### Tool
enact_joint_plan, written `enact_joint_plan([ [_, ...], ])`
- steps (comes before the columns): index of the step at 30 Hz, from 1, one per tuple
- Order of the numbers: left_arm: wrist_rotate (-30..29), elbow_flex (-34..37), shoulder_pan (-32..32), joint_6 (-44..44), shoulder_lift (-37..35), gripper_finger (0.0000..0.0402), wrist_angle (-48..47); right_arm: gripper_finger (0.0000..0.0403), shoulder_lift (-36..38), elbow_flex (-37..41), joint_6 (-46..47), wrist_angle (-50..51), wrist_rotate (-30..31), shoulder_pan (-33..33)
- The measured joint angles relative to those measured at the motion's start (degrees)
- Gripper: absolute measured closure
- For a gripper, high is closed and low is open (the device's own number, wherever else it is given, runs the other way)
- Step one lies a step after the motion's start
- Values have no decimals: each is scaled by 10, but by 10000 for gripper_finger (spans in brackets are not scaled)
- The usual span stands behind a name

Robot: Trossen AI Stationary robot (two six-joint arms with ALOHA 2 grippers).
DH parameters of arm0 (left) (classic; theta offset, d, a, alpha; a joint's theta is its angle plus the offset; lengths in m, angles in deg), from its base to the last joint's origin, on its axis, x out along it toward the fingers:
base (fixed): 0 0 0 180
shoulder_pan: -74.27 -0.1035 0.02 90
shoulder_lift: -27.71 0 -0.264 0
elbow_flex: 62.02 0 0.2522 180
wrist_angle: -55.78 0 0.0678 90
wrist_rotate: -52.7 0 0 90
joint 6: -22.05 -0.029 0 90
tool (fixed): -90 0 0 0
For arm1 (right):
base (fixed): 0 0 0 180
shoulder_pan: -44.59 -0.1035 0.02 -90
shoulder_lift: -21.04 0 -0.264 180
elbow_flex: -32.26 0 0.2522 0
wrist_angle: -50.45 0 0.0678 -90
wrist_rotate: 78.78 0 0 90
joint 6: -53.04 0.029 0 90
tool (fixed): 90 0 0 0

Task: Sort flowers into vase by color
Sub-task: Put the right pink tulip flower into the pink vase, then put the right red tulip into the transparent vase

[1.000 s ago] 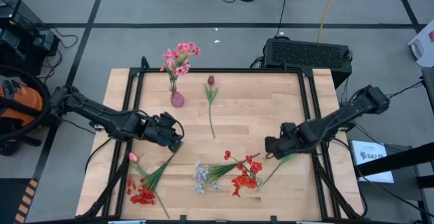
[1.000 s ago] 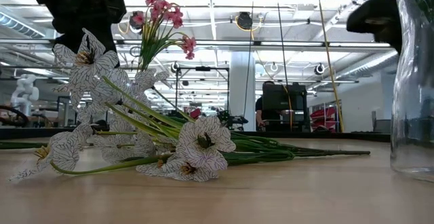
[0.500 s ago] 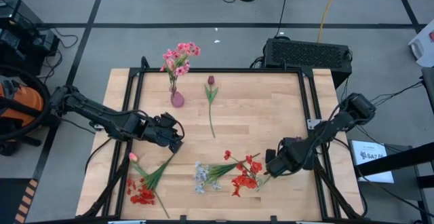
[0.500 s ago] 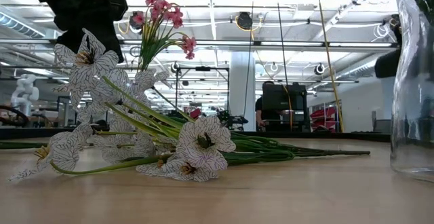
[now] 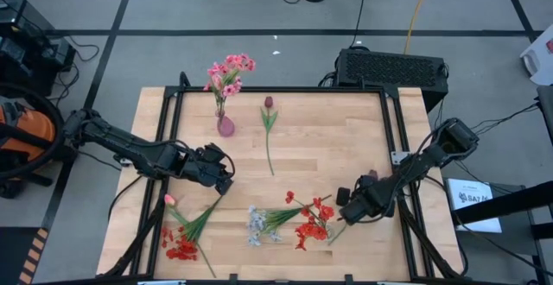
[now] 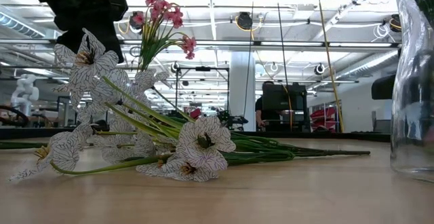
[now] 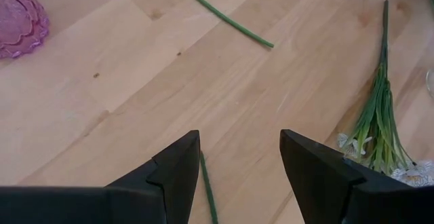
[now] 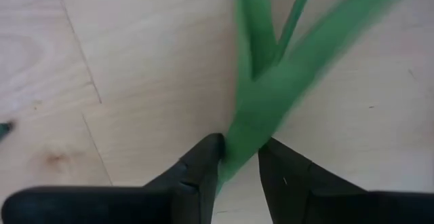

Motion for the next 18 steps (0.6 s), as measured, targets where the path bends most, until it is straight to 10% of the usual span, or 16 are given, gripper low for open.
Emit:
enact_joint_plan([
  [18,-8,0,-2,-1,0,191,2,333,-2,0,-175,17,17,0],
])
